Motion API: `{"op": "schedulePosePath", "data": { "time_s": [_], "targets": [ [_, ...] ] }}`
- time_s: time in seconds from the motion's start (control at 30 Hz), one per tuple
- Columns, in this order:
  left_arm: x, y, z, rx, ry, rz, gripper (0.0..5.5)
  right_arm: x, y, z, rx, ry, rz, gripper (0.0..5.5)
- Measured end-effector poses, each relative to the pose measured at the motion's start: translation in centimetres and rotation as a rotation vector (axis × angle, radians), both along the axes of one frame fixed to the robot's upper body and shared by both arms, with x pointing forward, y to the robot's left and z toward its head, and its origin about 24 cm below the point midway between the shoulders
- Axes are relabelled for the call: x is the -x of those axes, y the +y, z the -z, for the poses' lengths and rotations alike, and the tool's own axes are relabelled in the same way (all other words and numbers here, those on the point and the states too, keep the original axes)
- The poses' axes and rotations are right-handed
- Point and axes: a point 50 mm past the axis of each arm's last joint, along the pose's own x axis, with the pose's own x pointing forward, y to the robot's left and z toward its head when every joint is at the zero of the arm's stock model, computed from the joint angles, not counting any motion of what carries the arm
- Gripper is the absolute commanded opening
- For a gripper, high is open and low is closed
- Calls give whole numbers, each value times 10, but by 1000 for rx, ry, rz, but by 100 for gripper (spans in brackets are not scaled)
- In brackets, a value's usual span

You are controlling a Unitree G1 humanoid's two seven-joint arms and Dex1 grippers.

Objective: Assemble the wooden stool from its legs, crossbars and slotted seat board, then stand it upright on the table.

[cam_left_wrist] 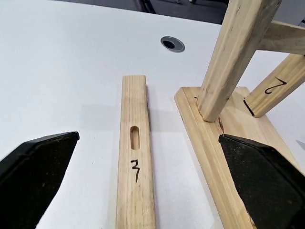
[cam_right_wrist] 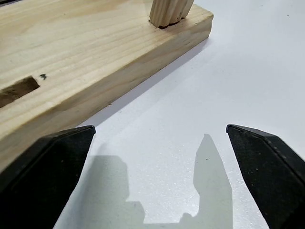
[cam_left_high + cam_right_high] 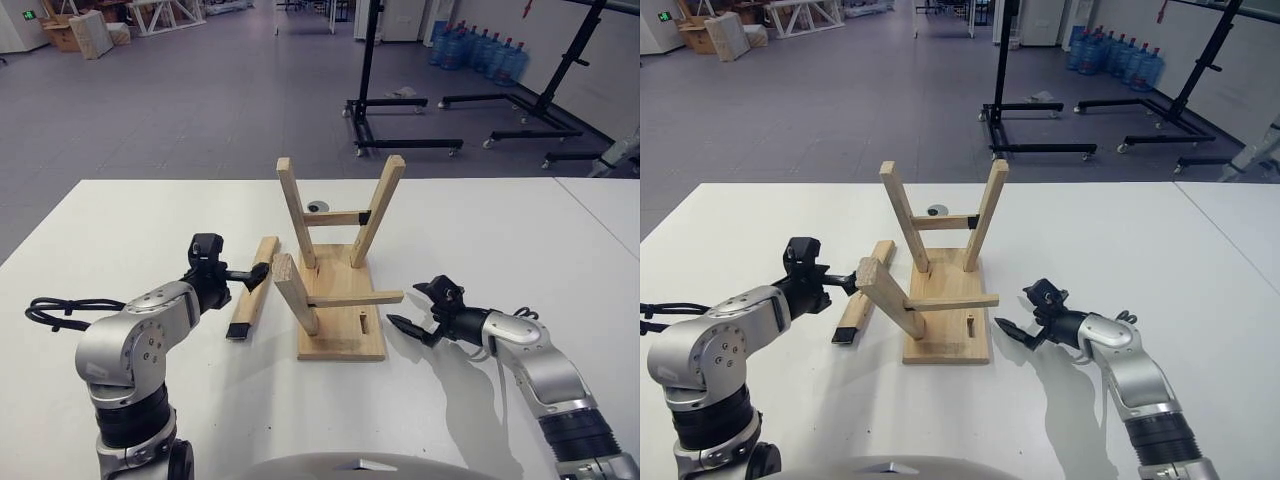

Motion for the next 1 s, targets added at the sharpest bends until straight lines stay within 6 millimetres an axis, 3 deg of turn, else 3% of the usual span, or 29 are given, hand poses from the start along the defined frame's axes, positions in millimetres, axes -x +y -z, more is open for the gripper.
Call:
{"op": "schedulePosePath", "data": {
  "time_s": [0.37, 0.6, 1.0],
  "targets": [
    [11, -5, 47, -75, 175, -41, 539, 1, 9, 4, -17, 14, -19, 507],
    [8, -8, 58, -73, 158, -82, 539, 1, 9, 4, -17, 17, -19, 507],
    [9, -5, 62, -122, 150, -88, 361, 1, 8, 5, -16, 25, -14, 507]
  ]
}}
